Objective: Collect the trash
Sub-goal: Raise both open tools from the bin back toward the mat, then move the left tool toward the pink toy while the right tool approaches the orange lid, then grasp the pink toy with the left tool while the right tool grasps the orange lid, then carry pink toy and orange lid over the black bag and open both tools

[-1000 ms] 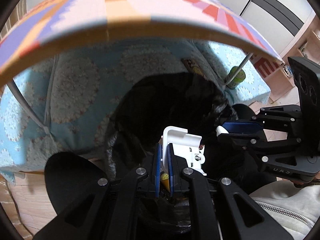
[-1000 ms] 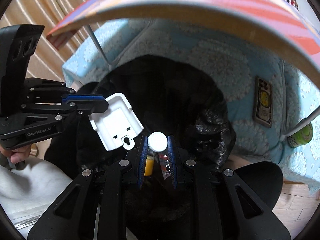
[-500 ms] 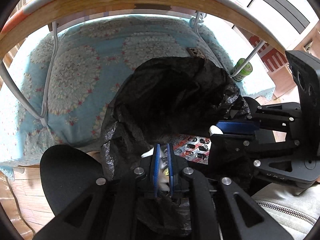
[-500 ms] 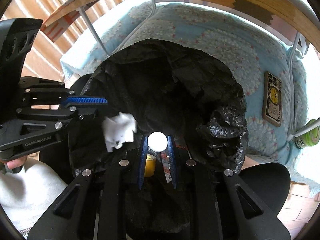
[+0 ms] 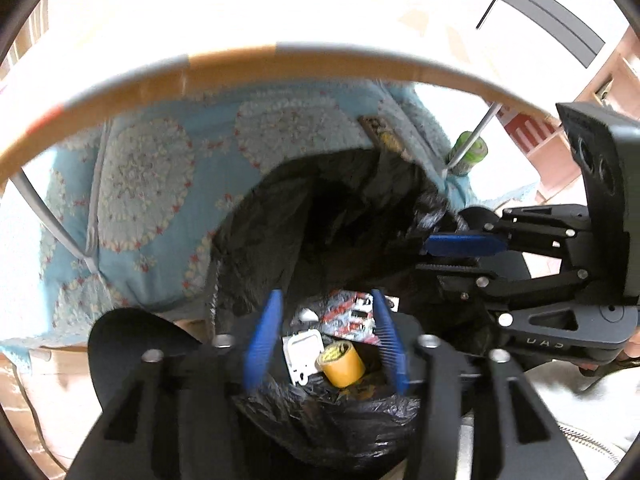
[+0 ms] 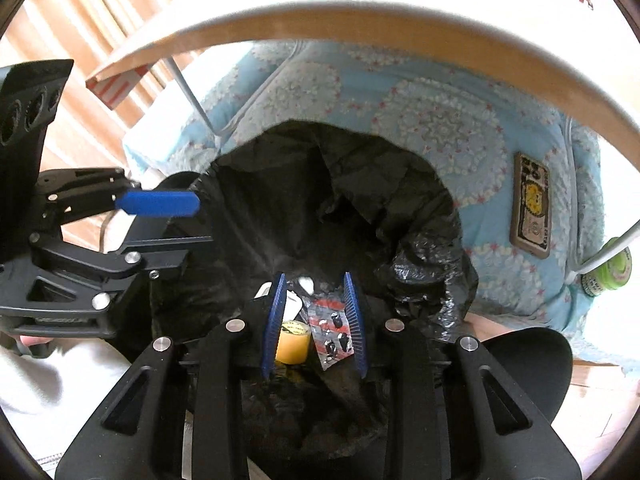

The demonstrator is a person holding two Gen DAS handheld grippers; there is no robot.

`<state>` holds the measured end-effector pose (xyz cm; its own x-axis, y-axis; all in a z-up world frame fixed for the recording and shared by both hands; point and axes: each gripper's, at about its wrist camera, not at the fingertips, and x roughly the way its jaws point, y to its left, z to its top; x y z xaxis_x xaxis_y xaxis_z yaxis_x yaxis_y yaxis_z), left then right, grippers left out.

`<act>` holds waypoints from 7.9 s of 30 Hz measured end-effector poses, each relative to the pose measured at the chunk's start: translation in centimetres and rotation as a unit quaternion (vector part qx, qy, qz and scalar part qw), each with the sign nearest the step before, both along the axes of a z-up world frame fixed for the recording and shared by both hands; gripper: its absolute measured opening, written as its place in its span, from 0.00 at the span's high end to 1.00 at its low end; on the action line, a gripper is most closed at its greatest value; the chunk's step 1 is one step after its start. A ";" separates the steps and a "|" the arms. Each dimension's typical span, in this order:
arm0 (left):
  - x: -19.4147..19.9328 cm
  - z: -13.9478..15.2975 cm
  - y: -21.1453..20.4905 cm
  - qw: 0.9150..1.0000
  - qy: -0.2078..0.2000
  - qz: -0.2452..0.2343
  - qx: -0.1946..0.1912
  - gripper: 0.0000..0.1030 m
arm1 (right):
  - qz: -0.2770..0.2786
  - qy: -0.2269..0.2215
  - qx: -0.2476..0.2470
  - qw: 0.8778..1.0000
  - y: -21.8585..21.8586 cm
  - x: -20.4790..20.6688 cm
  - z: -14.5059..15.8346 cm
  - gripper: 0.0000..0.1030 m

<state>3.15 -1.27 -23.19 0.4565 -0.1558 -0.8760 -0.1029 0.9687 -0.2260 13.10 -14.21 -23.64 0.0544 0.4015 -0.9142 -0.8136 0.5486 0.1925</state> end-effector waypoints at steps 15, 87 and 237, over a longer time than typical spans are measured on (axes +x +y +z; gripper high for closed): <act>-0.4 8.5 1.0 0.995 -0.096 -0.004 0.028 0.54 | -0.005 -0.067 0.058 0.996 -1.2 0.1 6.9 0.67; 21.9 9.9 14.3 0.984 -0.112 0.128 -0.044 0.57 | -0.127 -0.122 0.099 0.979 5.7 25.9 10.6 0.66; 2.1 -2.4 -0.1 0.999 0.047 -0.004 -0.018 0.74 | 0.016 -0.008 -0.020 1.000 0.3 0.7 -2.4 0.70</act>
